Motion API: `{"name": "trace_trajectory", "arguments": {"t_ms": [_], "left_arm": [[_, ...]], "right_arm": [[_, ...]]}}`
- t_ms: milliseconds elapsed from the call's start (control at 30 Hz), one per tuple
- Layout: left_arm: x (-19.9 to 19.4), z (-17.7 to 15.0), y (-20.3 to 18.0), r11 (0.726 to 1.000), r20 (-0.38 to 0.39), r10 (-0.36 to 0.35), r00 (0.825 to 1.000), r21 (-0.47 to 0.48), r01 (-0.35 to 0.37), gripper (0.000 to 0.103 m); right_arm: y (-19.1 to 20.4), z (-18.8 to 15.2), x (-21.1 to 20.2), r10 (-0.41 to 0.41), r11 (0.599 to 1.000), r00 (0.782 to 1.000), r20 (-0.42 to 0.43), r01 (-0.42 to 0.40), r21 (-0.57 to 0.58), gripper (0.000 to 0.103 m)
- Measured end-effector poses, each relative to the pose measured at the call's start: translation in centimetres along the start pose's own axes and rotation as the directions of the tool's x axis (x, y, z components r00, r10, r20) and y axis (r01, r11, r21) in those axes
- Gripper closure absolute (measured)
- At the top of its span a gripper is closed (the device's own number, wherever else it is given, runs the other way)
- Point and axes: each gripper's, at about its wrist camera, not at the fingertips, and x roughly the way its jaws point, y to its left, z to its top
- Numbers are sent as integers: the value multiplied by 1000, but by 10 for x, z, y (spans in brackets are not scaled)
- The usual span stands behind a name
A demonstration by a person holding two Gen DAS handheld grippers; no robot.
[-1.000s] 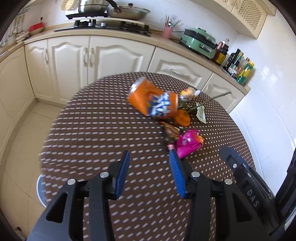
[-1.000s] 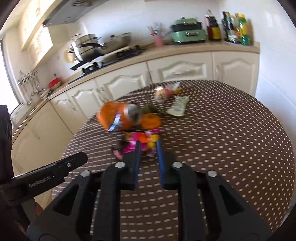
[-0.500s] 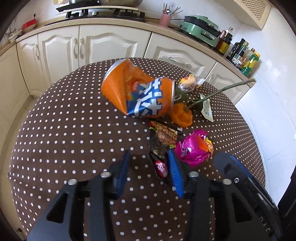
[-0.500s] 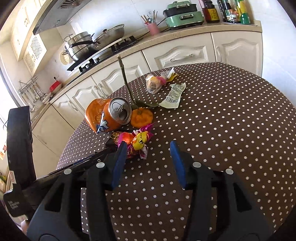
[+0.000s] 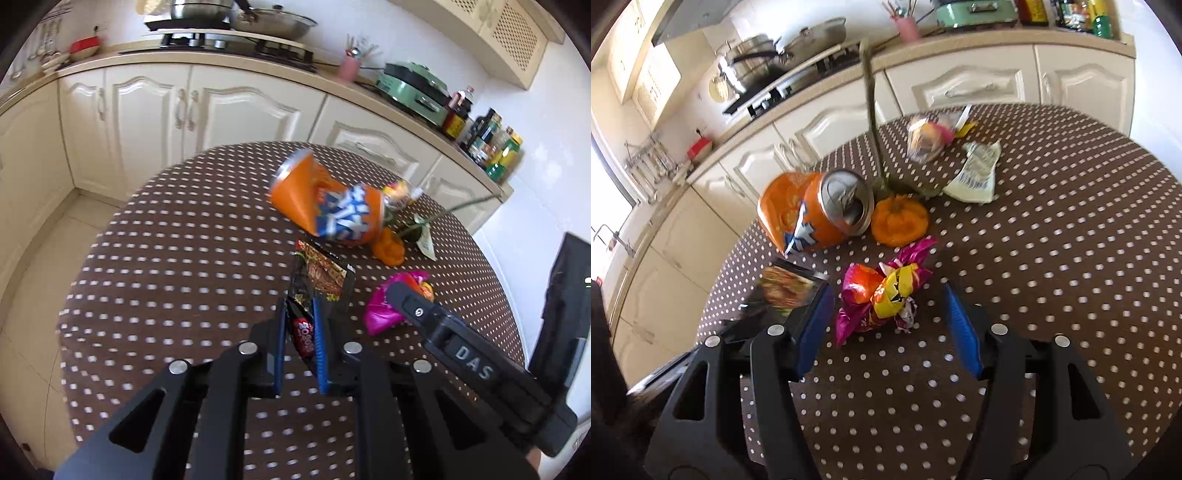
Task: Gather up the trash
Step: 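Grasp the dark snack wrapper with the left tool while the right tool grasps the pink candy wrapper, then carry both wrappers over the blue bin and open both tools to drop them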
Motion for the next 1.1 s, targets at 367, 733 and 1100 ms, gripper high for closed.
{"name": "trace_trajectory", "arguments": {"t_ms": [367, 733, 1100], "left_arm": [[-56, -2, 42, 999, 87, 11, 996, -54, -6, 90], [-128, -24, 148, 971, 150, 169, 974, -193, -138, 90], [-159, -66, 289, 878, 52, 334, 941, -380, -291, 90]], "right_arm": [[31, -19, -38, 11, 998, 996, 87, -5, -66, 63], [177, -61, -29, 196, 940, 980, 22, -182, -289, 63], [302, -130, 32, 254, 851, 955, -156, -297, -433, 63]]}}
